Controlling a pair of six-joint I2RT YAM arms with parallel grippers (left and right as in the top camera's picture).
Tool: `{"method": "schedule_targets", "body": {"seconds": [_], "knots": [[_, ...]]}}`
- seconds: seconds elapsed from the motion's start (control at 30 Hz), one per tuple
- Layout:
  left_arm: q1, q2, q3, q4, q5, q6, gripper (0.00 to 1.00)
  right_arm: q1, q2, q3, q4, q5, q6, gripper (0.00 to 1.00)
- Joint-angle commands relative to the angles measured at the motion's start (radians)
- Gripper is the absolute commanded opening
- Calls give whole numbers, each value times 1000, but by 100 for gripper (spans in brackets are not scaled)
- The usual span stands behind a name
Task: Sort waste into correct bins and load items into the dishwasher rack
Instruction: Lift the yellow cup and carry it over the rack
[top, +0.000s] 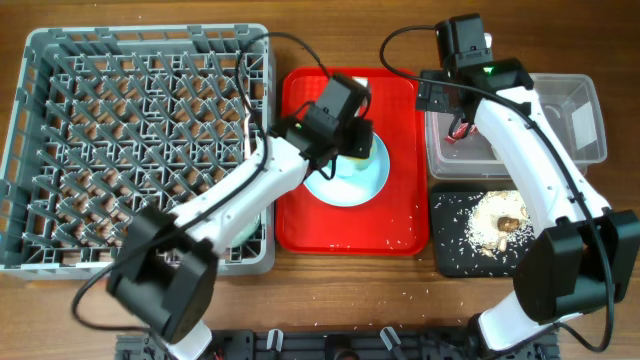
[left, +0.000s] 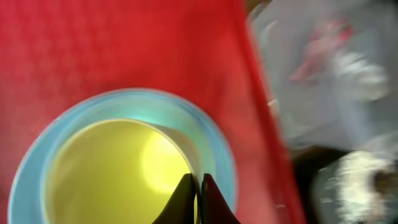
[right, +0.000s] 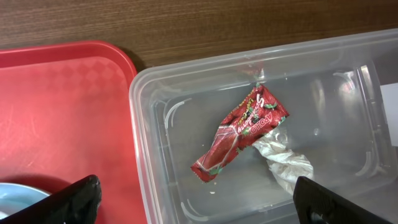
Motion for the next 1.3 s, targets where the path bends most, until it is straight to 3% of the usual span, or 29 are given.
{"method": "schedule_targets", "body": {"seconds": [0.0,0.07,0.13,0.23,0.4,0.5,0.6,0.8,1.03,1.27], "knots": [[19,-177,91,-43,36,-39,4,-3,-7,6,2,23,-11,100],[73,-241,91,-86,45,-66,4,-3,-7,6,3,23,-11,100],[148,-268,91,-119,148,-80,4,-3,-7,6,3,23,-12,100],[330,-262,90,-129,394,-106,4,-3,-7,6,2,23,-12,100],[658,-137,90,-23,1023,-160,4,-3,-7,6,3,23,-11,100],[789,-6,90,42,1273,-204,4,-3,-7,6,3,23,-12,100],[863,131,90,90,1413,-242,4,-3,-7,6,2,23,-12,100],[996,291,90,111,1418,-259,4,-3,-7,6,2,23,-12,100],[1027,298,74,77,1183,-233,4,-3,-7,6,2,23,-12,100],[1022,298,74,77,1361,-253,4,-3,-7,6,3,23,-12,100]]}}
